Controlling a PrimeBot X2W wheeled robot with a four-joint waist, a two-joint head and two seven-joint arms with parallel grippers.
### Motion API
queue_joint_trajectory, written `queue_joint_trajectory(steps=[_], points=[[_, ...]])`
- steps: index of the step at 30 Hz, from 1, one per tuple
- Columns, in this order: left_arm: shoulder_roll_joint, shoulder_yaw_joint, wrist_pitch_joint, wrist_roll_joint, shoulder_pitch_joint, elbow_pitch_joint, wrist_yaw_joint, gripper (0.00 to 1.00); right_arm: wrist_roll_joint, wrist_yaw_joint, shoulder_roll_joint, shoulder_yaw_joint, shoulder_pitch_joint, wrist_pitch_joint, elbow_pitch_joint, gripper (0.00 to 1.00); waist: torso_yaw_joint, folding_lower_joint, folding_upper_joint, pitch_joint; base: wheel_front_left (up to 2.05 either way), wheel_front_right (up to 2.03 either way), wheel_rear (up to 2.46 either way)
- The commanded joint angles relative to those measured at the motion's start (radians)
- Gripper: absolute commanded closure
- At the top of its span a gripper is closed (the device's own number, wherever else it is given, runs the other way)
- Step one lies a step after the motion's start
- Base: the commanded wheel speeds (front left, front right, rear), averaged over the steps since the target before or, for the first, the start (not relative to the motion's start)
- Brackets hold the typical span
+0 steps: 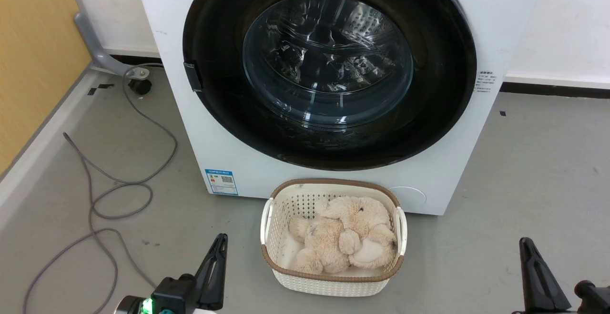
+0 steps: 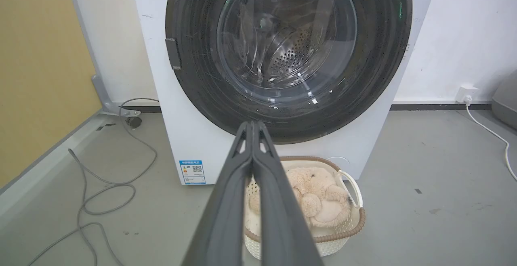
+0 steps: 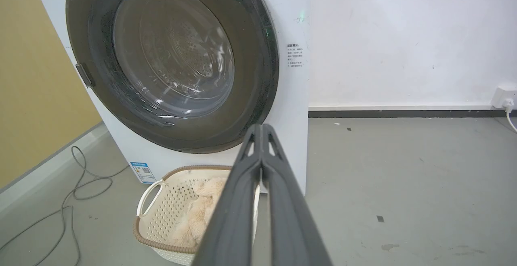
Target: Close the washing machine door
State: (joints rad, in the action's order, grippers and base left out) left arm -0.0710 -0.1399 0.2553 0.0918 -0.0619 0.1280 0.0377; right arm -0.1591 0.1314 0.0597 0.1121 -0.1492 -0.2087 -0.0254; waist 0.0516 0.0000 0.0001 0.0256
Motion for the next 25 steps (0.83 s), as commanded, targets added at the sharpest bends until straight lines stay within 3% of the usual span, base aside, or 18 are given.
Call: queue_joint_trajectory(steps=[1,25], points=[[0.0,0.003,-0.004,-0.002,0.001,-0.002,-0.001,1.0,0.003,0.0,0.0,-0.002,0.003,0.004,0.0,1.0,0.0,0.0,-0.0001,0.0,0.0,0.0,0.0],[0.004,0.029,-0.053,-0.019,0.013,-0.027,-0.008,1.0,0.033,0.0,-0.002,-0.023,0.031,0.044,0.005,1.0,-0.01,0.0,-0.0001,-0.005,0.0,0.0,0.0]])
